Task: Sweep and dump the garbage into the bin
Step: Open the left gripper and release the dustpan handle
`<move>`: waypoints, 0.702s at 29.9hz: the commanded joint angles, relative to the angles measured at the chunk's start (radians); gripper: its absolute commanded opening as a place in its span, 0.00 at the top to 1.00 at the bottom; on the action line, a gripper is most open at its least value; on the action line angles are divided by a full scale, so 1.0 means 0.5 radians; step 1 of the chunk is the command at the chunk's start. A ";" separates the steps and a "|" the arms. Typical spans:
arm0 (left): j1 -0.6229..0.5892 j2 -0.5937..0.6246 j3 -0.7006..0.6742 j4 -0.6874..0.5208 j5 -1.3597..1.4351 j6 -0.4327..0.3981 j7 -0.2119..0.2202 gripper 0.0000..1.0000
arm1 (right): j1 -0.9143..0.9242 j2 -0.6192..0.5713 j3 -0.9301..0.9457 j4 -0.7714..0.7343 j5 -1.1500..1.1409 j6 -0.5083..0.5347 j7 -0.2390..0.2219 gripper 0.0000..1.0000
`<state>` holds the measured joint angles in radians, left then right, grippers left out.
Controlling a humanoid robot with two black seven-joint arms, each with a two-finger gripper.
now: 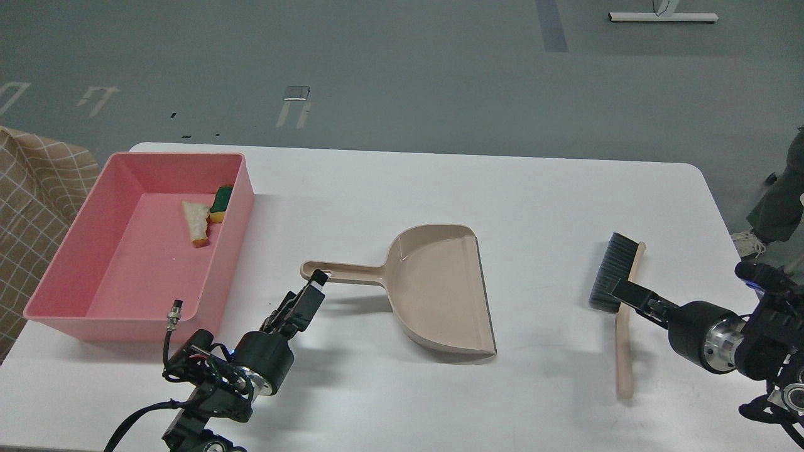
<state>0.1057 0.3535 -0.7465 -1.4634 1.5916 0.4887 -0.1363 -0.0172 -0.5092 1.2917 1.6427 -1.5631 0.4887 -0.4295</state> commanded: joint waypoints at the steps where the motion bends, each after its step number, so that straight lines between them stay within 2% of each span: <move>1: 0.061 0.087 -0.013 -0.141 -0.002 0.000 0.000 0.02 | 0.004 0.003 -0.003 -0.003 0.000 0.000 0.000 0.01; 6: 0.144 0.152 -0.029 -0.258 -0.002 0.000 -0.004 0.02 | 0.004 0.003 -0.003 -0.003 -0.003 0.000 0.000 0.01; 14: 0.255 0.287 -0.032 -0.576 -0.005 0.000 -0.108 0.02 | 0.004 0.009 0.003 -0.012 0.003 0.000 0.000 0.01; 19: 0.237 0.330 -0.047 -0.598 -0.002 0.000 -0.218 0.02 | 0.004 0.043 0.122 -0.012 0.006 0.000 0.003 0.01; 21: 0.200 0.327 -0.056 -0.598 -0.005 0.000 -0.224 0.02 | 0.022 0.076 0.205 -0.015 0.028 0.000 0.003 0.01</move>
<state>0.2258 0.5154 -0.7684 -1.7609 1.5901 0.4887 -0.2348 -0.0150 -0.4899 1.3418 1.6365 -1.5592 0.4887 -0.4295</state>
